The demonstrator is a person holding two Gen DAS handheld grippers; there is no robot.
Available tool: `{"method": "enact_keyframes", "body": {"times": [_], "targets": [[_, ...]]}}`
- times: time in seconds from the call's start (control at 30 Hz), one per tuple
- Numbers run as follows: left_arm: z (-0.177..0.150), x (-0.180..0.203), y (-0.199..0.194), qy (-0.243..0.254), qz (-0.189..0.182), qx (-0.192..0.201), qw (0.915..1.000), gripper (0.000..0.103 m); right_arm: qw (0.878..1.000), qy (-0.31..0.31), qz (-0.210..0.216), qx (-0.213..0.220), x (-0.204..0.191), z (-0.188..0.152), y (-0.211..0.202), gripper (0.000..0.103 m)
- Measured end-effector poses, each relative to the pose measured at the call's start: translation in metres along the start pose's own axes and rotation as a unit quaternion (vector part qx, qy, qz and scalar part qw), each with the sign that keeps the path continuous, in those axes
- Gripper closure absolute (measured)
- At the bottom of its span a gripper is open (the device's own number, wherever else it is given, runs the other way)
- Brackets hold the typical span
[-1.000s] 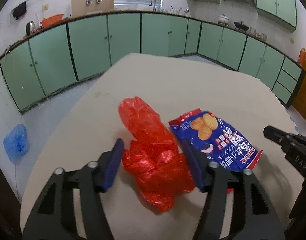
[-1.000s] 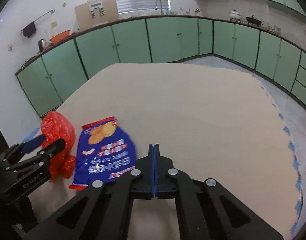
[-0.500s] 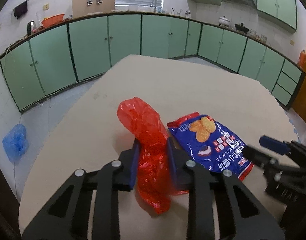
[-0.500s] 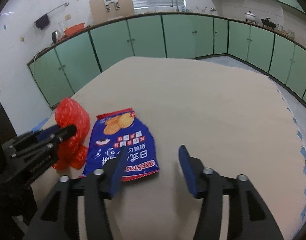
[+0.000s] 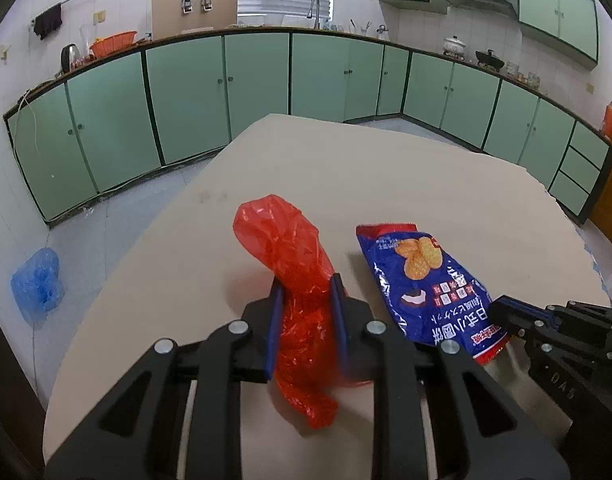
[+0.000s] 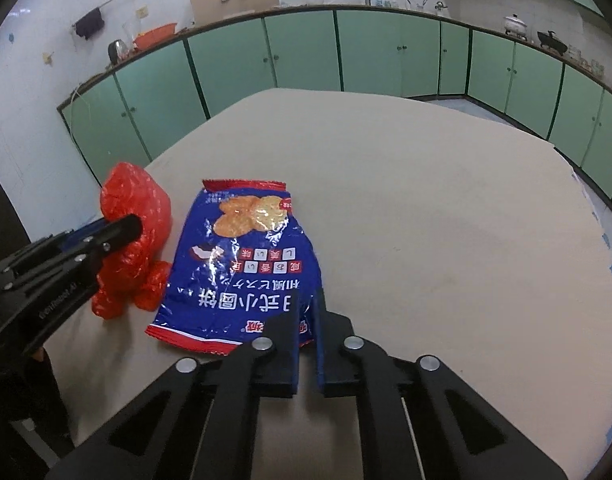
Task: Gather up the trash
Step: 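Grasp the blue snack bag with the right tool while the left tool grasps the red plastic bag, then carry the red bag and blue snack bag over the black bin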
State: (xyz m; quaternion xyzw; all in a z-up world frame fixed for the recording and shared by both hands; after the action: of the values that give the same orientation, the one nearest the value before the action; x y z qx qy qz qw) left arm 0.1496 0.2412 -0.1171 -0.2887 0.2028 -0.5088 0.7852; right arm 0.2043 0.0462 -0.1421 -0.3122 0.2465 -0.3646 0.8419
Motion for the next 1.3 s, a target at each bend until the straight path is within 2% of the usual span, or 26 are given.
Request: {"method": "enact_keyframes", "body": {"times": [0.17, 0.5, 0.9, 1.3], "targets": [[0.005, 0.000, -0.007, 0.000, -0.002, 0.013, 0.9999, 0.083, 0.999, 0.002, -0.016, 0.042, 0.004, 0.002, -0.022, 0.100], [0.020, 0.020, -0.028, 0.005, -0.025, 0.044, 0.9987, 0.087, 0.995, 0.030, -0.034, 0.090, 0.028, 0.012, -0.069, 0.100], [0.032, 0.074, -0.049, 0.022, -0.079, 0.072, 0.9940, 0.094, 0.988, 0.050, -0.071, 0.127, 0.057, 0.016, -0.117, 0.100], [0.037, 0.116, -0.069, 0.040, -0.129, 0.095, 0.9863, 0.098, 0.978, 0.076, -0.107, 0.160, 0.093, 0.002, -0.161, 0.100]]}}
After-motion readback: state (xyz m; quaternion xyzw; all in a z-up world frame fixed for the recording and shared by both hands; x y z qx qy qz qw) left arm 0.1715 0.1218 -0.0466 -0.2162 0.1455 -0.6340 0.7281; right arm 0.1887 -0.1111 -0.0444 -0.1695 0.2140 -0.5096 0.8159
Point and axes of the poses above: each gripper's, at about its wrist camera, not at the fingertips, and y roughly the way its jaws point, x to its right, z to its top, the point moved 2 cm from there along y, roughly the way its jaws point, and after that the axes turned 4 degrees about z, right-handed, at the moved point
